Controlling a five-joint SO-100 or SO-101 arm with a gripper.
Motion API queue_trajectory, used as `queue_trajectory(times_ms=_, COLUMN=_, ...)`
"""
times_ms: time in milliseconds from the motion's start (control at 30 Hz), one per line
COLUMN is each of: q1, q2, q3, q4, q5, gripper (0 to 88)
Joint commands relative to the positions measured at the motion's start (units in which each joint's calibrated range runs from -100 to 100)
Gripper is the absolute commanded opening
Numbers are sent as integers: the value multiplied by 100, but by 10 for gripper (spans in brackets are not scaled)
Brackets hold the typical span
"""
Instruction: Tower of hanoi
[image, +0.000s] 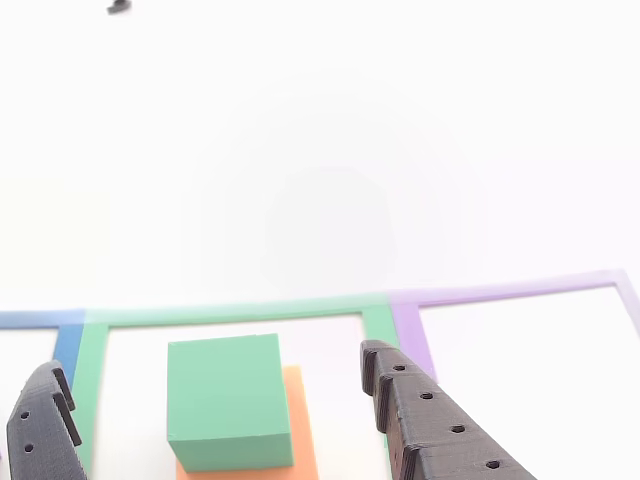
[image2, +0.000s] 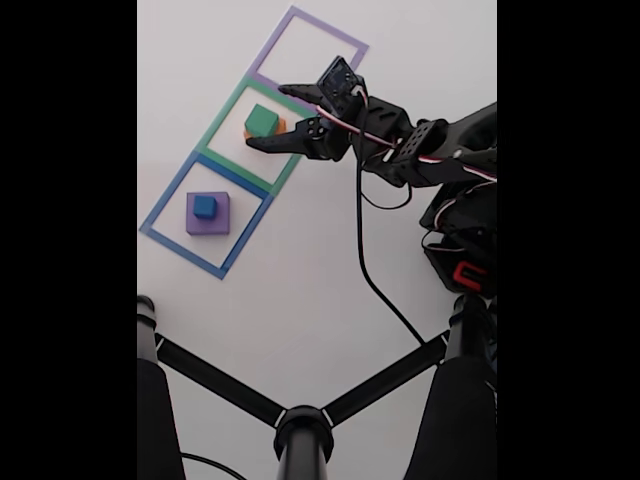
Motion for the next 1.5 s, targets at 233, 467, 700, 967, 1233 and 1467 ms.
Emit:
queue_trajectory(times_ms=233, q1=-124, q2=1778, q3=-735, q4=-1724, q5=0, gripper=327)
queue_trajectory(times_ms=467, q1=-201, q2=2251, q3=-916, q4=-2080, q5=0, gripper=327)
queue_trajectory(times_ms=700, q1=-239, q2=2339, q3=-753, q4=-2177, q5=0, gripper=325)
queue_trajectory(times_ms=967, q1=-285, q2=2523, q3=-762, q4=-2282, q5=0, gripper=322)
queue_trajectory(times_ms=1233, q1=-315, q2=2659, q3=-771, q4=-2355, q5=0, gripper=318)
queue_trajectory(times_ms=1467, q1=-330, q2=2812, q3=-816, q4=-2412, q5=0, gripper=315)
